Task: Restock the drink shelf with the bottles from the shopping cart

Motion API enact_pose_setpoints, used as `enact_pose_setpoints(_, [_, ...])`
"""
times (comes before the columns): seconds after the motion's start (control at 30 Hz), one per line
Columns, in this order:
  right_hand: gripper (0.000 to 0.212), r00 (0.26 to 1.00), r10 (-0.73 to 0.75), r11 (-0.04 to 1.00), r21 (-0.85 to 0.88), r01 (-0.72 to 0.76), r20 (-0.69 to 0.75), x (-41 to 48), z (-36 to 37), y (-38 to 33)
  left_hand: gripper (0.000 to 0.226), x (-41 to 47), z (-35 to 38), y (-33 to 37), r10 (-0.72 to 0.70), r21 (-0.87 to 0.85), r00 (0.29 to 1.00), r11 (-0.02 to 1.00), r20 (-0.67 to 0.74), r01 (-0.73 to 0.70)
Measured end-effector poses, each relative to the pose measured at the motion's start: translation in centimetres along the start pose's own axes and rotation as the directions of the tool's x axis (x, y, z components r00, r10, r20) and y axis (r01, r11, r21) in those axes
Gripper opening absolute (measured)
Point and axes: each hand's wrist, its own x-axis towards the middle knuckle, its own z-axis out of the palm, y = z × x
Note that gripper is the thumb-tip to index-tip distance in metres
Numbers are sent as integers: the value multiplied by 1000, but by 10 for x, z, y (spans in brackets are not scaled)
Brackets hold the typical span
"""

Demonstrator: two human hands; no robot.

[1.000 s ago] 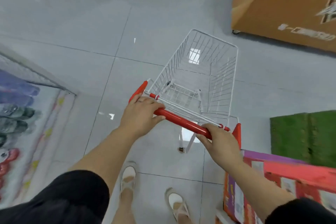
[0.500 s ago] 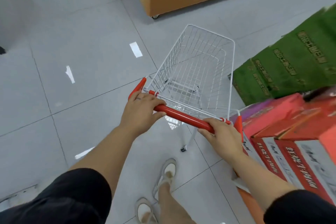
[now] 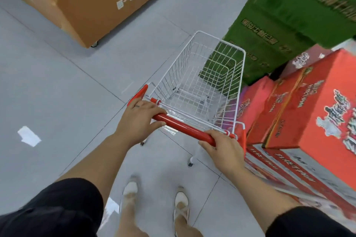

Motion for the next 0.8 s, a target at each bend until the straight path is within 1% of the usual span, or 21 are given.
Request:
enact_pose_setpoints(0.23, [30,976,203,976,100,-195,-76,34,-16,-1,36,93,-7,-4,220,23,973,975,67,-222])
enact_pose_setpoints(0.33, [29,954,286,952,135,-274,-85,46,-18,1,36,123,-11,0,268,8,955,963,125,-271])
enact_pose_setpoints(0.4, [31,946,315,943,141,-302,-78,50,-18,6,35,132,-12,1,293,9,945,955,143,-297])
enact_pose_setpoints(0.5, [36,943,322,941,138,-309,-86,49,-17,7,31,131,-8,-1,348,3,933,937,93,-350])
enact_pose_setpoints(0.57, [37,944,314,945,128,-300,-105,49,-16,6,30,132,-5,-2,359,16,930,932,83,-362])
enact_pose_setpoints(0.63, [36,944,312,946,124,-298,-105,49,-19,6,32,133,-4,-1,355,35,929,932,103,-360])
enact_pose_setpoints(0.7, [31,948,313,945,116,-305,-56,52,-23,7,34,135,-6,1,346,55,925,932,159,-358])
enact_pose_setpoints(0.77, [29,940,336,928,152,-341,56,52,-26,5,35,134,-11,5,311,57,923,942,227,-332])
enact_pose_setpoints(0.8, [32,932,345,913,189,-360,109,53,-30,3,35,135,-16,10,291,45,923,949,250,-312])
